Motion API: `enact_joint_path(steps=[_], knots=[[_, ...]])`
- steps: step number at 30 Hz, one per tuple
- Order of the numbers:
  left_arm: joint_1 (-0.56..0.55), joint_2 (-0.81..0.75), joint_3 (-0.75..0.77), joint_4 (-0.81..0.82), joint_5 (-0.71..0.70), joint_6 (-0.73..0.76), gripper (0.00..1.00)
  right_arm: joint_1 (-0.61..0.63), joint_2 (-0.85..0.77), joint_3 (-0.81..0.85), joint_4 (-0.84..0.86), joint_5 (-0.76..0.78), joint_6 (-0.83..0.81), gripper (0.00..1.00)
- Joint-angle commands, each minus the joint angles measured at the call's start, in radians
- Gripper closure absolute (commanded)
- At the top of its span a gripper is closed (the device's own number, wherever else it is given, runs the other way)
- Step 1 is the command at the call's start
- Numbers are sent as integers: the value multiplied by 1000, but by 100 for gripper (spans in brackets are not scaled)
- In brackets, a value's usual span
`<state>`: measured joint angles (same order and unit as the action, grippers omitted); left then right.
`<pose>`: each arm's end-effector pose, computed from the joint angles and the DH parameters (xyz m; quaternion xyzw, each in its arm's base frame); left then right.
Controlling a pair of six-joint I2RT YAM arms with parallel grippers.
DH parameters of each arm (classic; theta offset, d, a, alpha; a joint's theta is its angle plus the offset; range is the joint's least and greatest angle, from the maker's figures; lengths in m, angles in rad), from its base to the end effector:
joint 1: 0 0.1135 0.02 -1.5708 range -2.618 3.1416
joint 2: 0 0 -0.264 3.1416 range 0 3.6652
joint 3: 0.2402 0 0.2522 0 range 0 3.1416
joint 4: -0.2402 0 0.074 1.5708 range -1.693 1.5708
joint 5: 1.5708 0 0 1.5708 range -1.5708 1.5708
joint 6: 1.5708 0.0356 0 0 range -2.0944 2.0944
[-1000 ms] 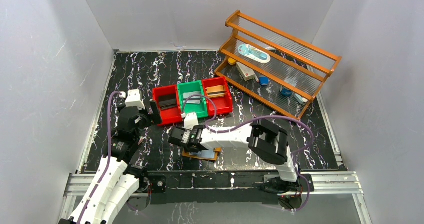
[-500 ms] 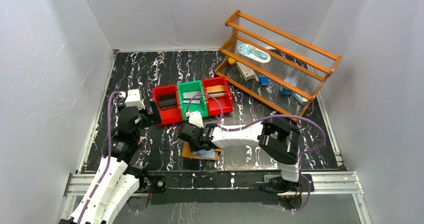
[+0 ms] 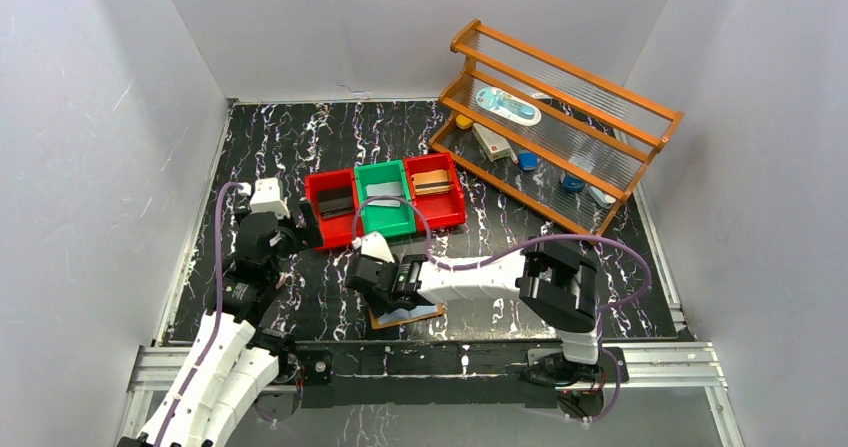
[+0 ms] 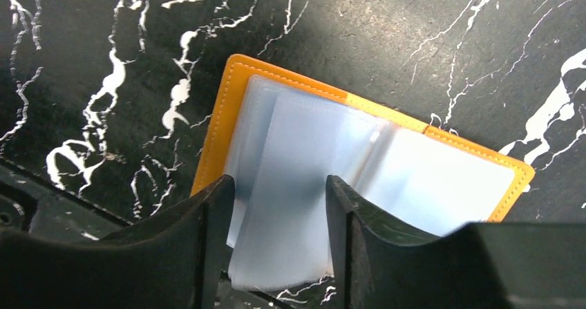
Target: Take the credit cards out of the card holder
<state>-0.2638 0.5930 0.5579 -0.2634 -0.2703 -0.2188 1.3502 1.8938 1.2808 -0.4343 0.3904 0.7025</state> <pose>0.1487 -0.0303 0.2805 -0.0621 0.7987 -0.0354 0.5975 0.0990 0.3797 0.1794 -0.2540 0.9143 0.1201 0.2918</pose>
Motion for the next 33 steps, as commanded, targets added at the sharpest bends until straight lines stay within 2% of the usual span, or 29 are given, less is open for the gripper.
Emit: enact_joint_path(steps=[1, 6, 12, 15, 27, 33], knots=[[5, -5, 24, -10, -1, 7, 2, 11, -13, 87, -84, 45, 1, 35], [5, -10, 23, -10, 3, 8, 2, 14, -39, 109, -136, 90, 77, 21], [5, -13, 22, -8, 5, 10, 2, 15, -17, 133, -311, 236, 246, 15], [5, -13, 22, -7, 8, 10, 2, 11, -13, 118, -335, 260, 286, 13], [5, -4, 19, -6, 23, 13, 2, -44, 20, 75, -284, 233, 272, 7], [5, 1, 19, -5, 27, 15, 2, -69, 36, -4, -206, 145, 267, 8]])
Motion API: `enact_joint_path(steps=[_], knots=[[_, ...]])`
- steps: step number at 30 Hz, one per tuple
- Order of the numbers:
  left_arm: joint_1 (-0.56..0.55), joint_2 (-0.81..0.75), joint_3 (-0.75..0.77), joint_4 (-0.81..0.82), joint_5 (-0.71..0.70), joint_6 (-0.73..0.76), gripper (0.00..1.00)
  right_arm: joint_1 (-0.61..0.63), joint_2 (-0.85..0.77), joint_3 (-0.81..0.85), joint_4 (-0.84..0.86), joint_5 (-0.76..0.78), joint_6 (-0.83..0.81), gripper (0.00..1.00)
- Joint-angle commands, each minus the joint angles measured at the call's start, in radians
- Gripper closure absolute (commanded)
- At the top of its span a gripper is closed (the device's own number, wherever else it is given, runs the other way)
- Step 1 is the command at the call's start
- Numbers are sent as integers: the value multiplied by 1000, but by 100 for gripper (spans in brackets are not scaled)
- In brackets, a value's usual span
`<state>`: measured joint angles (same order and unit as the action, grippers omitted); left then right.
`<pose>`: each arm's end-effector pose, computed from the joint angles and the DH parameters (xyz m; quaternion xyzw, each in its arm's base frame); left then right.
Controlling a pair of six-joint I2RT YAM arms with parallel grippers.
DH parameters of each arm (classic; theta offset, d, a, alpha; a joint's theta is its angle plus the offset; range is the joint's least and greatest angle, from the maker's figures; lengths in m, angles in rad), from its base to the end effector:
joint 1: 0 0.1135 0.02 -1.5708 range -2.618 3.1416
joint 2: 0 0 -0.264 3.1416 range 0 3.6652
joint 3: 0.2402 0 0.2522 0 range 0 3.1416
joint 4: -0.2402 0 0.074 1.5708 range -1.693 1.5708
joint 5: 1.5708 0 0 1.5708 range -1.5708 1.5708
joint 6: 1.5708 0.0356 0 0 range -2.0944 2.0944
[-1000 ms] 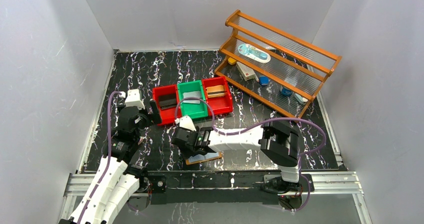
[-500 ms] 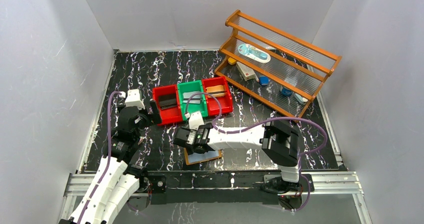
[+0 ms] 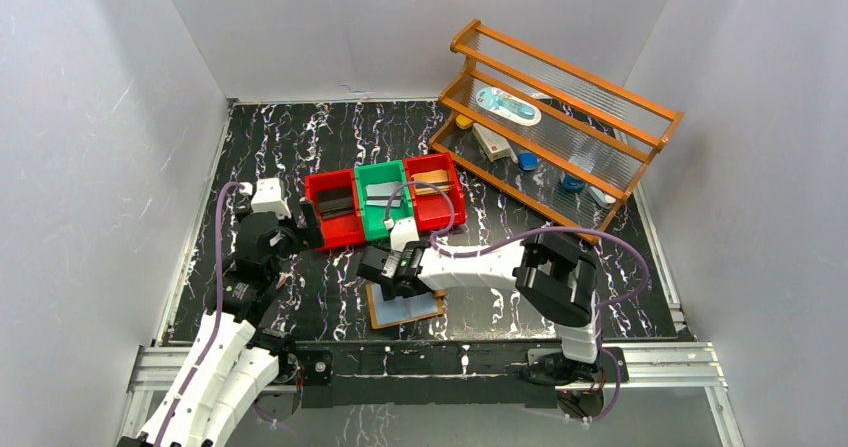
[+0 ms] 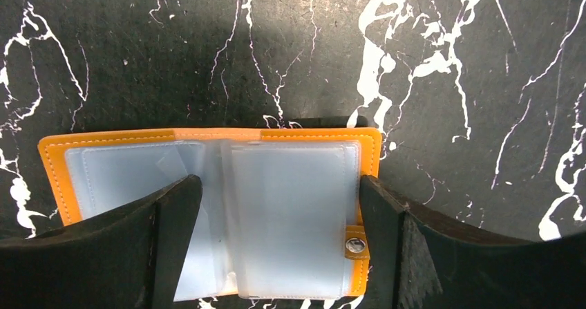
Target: Take the credit cards out of the card holder
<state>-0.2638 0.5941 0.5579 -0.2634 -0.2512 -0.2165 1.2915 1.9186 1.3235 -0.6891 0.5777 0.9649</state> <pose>0.1489 -0.0311 0.2804 -0.0555 0.7999 -0.0422 0.5961 0.1223 0.3559 0.1745 -0.1141 0.9427 0.0030 0.3134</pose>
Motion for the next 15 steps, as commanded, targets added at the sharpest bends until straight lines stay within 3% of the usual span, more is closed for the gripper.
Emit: enact_joint_path(steps=[1, 7, 9, 12, 15], knots=[[5, -1, 18, -5, 9, 12, 2, -12, 12, -62, 65, -57, 4, 10], [5, 5, 19, -4, 15, 12, 2, -13, 26, -110, 91, -111, 28, 44], [5, 6, 18, -3, 17, 12, 2, -12, 25, -123, 101, -122, 29, 49], [5, 4, 19, -4, 18, 14, 2, -13, 7, -136, 111, -120, 35, 49], [5, 5, 18, -4, 19, 13, 2, -13, -10, -114, 105, -107, 19, 40]])
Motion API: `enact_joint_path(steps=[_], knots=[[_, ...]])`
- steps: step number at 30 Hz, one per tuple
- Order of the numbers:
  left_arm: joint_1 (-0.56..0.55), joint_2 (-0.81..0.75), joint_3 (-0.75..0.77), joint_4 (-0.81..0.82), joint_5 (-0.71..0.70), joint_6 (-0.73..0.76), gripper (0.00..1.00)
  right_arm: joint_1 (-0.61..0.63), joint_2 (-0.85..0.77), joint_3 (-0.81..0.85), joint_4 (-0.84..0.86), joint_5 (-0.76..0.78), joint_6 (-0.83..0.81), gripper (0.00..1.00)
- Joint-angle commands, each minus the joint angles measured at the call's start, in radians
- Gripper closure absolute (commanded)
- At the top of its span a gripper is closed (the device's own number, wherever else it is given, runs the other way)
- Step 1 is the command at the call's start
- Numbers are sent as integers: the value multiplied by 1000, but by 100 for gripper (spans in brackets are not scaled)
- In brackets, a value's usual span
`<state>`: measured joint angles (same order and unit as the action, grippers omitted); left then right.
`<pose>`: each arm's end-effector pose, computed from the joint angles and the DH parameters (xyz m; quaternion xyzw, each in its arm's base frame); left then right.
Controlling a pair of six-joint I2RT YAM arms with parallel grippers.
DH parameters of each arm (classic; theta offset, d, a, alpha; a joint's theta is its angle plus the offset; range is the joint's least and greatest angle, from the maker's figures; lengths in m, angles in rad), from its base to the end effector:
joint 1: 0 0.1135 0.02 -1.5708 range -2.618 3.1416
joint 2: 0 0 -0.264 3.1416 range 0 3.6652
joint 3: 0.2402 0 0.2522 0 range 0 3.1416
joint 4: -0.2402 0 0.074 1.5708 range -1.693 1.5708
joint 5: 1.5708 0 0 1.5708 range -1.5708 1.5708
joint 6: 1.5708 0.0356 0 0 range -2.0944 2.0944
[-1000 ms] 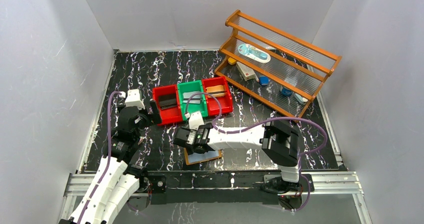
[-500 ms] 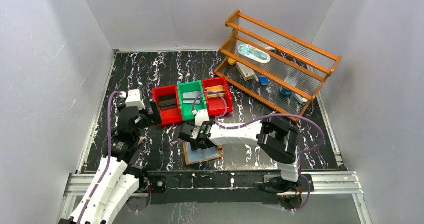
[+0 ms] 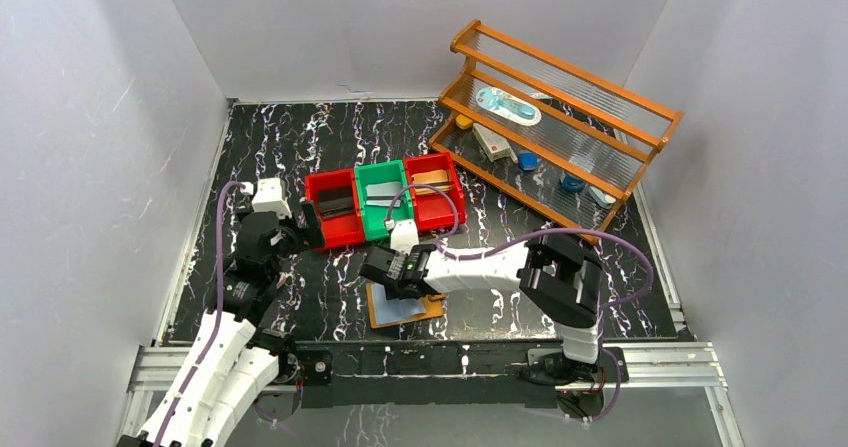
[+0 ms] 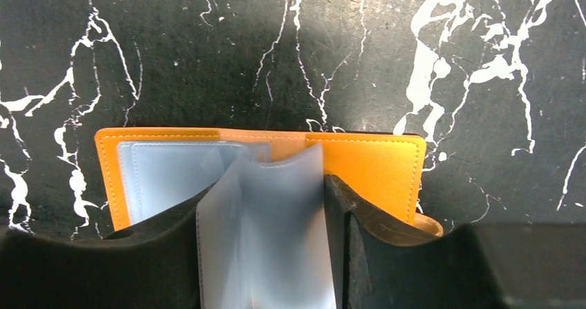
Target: Take the credit cards out of the card holder
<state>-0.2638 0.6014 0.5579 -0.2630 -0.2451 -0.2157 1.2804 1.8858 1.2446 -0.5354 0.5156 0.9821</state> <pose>0.1501 -0.0316 0.2794 -0.0529 0.8022 -0.0435 0.5931 0.1240 0.3536 0.1691 -0.0915 0.9451 0.0650 0.3068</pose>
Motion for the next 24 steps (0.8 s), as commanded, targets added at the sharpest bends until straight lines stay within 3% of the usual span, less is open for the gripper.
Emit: enact_joint_path(steps=[1, 7, 12, 19, 24], knots=[[5, -1, 21, -5, 13, 12, 2, -1, 18, -18, -60, -36, -7, 38], [5, 24, 38, -13, 53, -13, 2, -32, -122, 68, -88, 36, -97, 12], [5, 66, 88, -45, 29, -95, 2, -124, -367, 23, -13, 41, -220, 3], [5, 213, 334, -190, -151, -162, 2, -312, -696, -104, 99, 111, -356, 2], [5, 292, 498, -267, -269, -153, 2, -378, -801, -114, 129, 146, -477, 2]])
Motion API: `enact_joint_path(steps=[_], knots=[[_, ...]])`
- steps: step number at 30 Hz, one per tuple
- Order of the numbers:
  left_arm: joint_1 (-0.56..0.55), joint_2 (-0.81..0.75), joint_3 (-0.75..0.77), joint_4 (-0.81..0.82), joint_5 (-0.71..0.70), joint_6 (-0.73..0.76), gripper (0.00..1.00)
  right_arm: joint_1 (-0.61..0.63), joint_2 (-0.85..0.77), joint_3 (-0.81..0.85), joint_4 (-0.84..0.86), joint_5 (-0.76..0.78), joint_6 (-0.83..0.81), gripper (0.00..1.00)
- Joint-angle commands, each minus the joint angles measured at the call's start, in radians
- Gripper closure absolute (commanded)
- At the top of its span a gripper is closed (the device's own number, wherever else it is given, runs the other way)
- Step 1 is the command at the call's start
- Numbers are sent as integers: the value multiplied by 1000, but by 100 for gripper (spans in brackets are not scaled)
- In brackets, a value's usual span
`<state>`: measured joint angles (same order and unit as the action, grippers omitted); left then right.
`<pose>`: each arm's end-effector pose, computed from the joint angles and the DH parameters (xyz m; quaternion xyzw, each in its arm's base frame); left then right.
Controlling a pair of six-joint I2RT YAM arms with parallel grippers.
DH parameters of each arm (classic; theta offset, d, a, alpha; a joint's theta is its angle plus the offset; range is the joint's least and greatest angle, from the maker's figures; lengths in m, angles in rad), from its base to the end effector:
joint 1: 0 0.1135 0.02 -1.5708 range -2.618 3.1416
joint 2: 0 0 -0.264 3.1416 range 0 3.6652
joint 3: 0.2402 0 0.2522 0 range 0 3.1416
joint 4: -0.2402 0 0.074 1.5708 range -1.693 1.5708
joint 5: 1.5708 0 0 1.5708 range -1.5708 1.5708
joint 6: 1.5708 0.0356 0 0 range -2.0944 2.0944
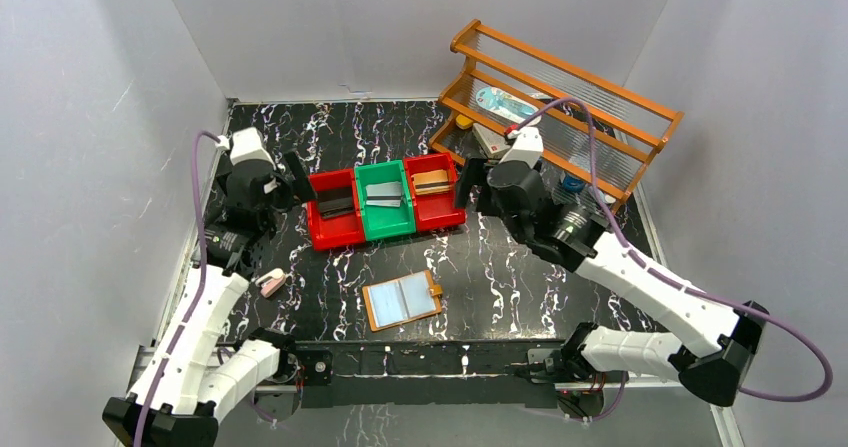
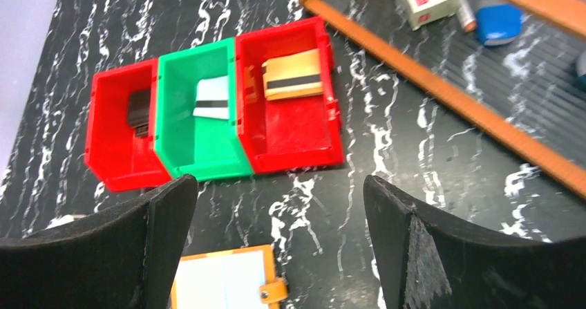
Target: Take the credit cards out of the card holder
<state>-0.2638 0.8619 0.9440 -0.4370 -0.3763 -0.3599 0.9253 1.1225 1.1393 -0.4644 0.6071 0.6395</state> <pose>0.1847 -0.0363 0.3566 -0.1454 0.8003 -0.0260 0.5811 0.1621 0.1815 0.3708 0.0425 0.8221 0.1788 0.5388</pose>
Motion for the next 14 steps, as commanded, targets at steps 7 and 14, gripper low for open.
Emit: enact_joint_path(steps=[7, 14], knots=[[5, 48, 204, -121, -245, 0, 2, -55, -130, 3, -83, 170, -155, 2], [5, 39, 203, -106, -248, -3, 1, -67, -279, -117, -39, 174, -104, 2]])
